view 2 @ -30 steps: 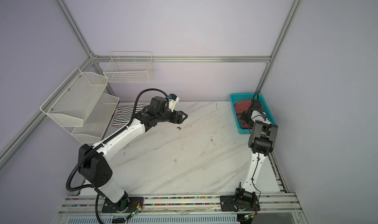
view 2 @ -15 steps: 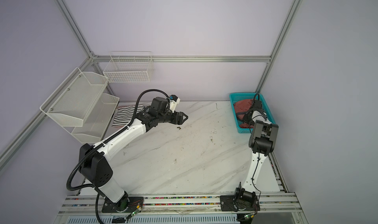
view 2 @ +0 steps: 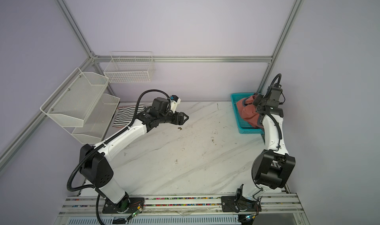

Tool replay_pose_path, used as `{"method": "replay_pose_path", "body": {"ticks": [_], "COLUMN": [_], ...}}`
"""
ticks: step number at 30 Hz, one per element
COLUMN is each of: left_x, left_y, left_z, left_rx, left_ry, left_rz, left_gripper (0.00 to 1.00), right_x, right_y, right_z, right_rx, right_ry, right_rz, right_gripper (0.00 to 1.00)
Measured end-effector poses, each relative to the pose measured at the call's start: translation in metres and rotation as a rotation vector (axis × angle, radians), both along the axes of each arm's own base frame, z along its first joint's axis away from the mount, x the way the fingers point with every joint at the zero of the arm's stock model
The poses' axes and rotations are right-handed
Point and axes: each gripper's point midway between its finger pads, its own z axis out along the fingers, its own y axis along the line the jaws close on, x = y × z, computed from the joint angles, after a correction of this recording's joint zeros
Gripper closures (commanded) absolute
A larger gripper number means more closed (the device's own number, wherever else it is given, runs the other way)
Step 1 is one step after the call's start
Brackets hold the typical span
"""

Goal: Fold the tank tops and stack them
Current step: 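Lift the red tank top out of the basket with the right gripper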

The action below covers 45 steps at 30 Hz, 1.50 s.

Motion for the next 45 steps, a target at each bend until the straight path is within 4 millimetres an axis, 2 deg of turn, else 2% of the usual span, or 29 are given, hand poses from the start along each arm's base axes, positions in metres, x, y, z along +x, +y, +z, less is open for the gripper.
{"method": "replay_pose_path", "body": {"ticks": [3, 10, 14, 18, 22, 25, 28, 30, 33, 36, 41, 43, 45], "left_x": [-0.001, -0.006, -0.009, -0.011, -0.014, -0.014, -0.015, -0.016, -0.017, -0.016, -0.014, -0.014, -0.014], "left_y": [0.001, 0.009, 0.014, 0.019, 0.023, 0.025, 0.03, 0.033, 0.035, 0.037, 0.042, 0.044, 0.048], "left_z": [-0.006, -0.016, -0.009, 0.003, 0.011, 0.016, 0.02, 0.021, 0.021, 0.019, 0.02, 0.023, 0.027], "left_rx": [0.009, 0.033, 0.031, 0.024, 0.018, 0.014, 0.015, 0.013, 0.011, 0.012, 0.02, 0.023, 0.025], "left_ry": [0.011, 0.024, 0.006, -0.024, -0.047, -0.063, -0.078, -0.083, -0.09, -0.09, -0.095, -0.105, -0.118], "left_rz": [0.003, 0.021, 0.033, 0.049, 0.061, 0.07, 0.086, 0.099, 0.11, 0.125, 0.153, 0.166, 0.18], "left_gripper": [0.24, 0.23, 0.23, 0.23, 0.23, 0.23, 0.23, 0.23, 0.23, 0.23, 0.24, 0.24, 0.24], "right_x": [-0.013, -0.031, -0.041, -0.062, -0.088, -0.102, -0.108, -0.107, -0.101, -0.094, -0.086, -0.085, -0.085], "right_y": [0.017, 0.067, 0.105, 0.157, 0.199, 0.218, 0.231, 0.239, 0.252, 0.269, 0.308, 0.319, 0.324], "right_z": [0.042, 0.106, 0.144, 0.182, 0.204, 0.211, 0.203, 0.186, 0.152, 0.107, 0.036, 0.021, 0.015], "right_rx": [0.02, 0.088, 0.111, 0.129, 0.169, 0.206, 0.249, 0.287, 0.346, 0.409, 0.451, 0.424, 0.386], "right_ry": [-0.111, -0.289, -0.368, -0.447, -0.498, -0.517, -0.505, -0.469, -0.39, -0.283, -0.091, -0.043, -0.024], "right_rz": [0.058, 0.244, 0.374, 0.522, 0.653, 0.72, 0.758, 0.775, 0.793, 0.81, 0.827, 0.813, 0.783], "right_gripper": [1.0, 1.0, 1.0, 1.0, 1.0, 1.0, 1.0, 1.0, 1.0, 1.0, 1.0, 1.0, 1.0]}}
